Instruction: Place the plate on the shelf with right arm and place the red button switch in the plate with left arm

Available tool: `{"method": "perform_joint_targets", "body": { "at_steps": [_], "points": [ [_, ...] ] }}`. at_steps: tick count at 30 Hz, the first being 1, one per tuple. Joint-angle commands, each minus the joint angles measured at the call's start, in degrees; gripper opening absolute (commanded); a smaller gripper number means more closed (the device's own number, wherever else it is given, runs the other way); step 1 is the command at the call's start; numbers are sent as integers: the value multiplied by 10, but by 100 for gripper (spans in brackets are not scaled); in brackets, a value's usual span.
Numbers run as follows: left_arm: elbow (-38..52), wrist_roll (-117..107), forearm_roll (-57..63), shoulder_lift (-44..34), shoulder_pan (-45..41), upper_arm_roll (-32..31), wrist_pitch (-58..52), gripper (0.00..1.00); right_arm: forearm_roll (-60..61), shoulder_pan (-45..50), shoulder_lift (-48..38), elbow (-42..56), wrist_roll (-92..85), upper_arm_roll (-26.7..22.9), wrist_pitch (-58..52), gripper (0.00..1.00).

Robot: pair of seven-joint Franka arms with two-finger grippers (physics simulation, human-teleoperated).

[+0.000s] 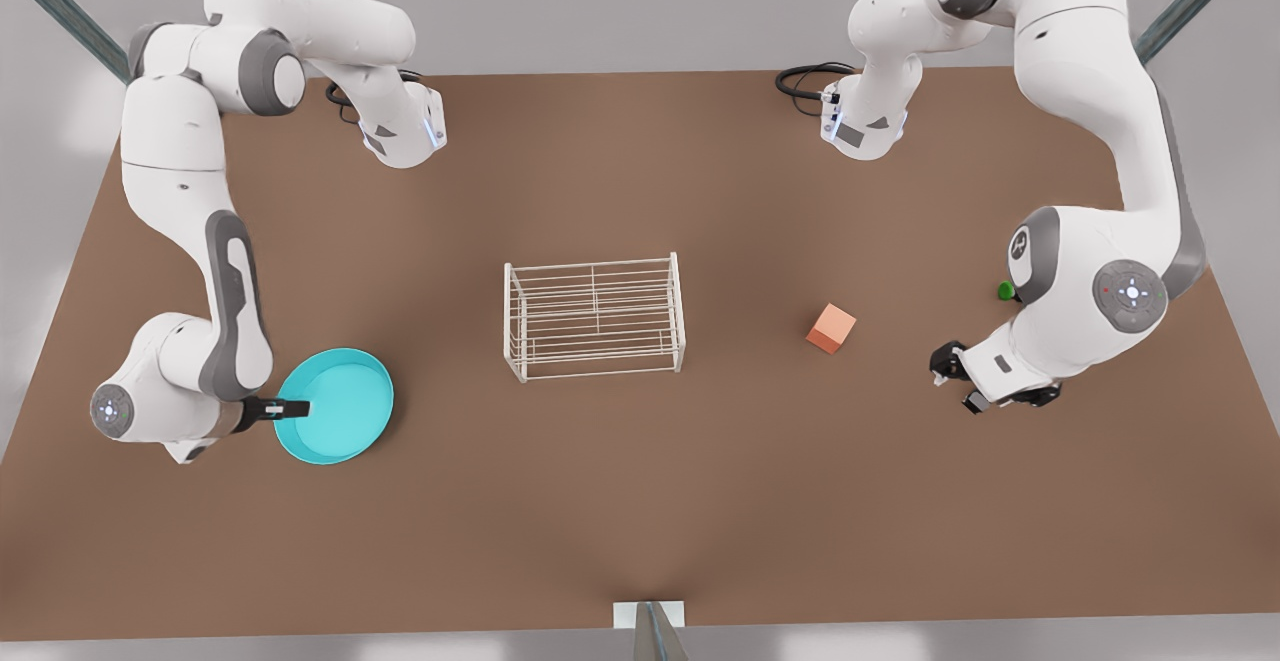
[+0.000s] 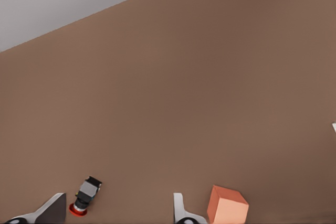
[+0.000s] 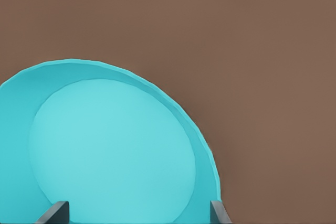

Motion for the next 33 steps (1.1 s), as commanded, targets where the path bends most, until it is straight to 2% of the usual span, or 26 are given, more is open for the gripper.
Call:
{"method": "perform_joint_targets", "body": {
  "at_steps": [1,6,7,8,9,10,11,14,17,19,21,29,33],
  "points": [
    [-1,211,22,10,1,1,37,100,69,-18,16,6,-341,0,35,100],
    [-2,250,48,25,20,3,47,100,68,-22,53,8,-349,1,55,98],
    [-2,249,52,34,20,3,47,100,67,-22,53,11,-351,2,55,85],
    [-1,246,73,43,20,3,50,100,65,-21,53,13,-351,2,55,64],
    [0,246,73,50,20,3,50,100,65,-22,53,13,-352,2,55,55],
    [1,245,74,52,20,3,51,100,65,-22,53,14,-353,2,55,42],
    [1,246,74,52,20,3,50,100,64,-22,53,20,-354,2,55,35],
    [0,245,93,67,22,7,74,100,64,-22,53,22,-357,1,55,24],
    [-6,243,91,80,36,9,71,100,65,-22,57,22,-362,2,55,22],
    [-7,243,91,88,48,9,67,100,66,-22,53,28,-359,2,48,12],
    [-11,247,91,88,55,9,67,100,67,-22,53,34,-357,2,46,13],
    [-11,250,94,119,92,11,68,100,65,-14,31,135,-255,14,-155,13],
    [-11,252,93,155,120,12,68,100,60,58,-14,135,-153,15,-198,14]
  ]
}}
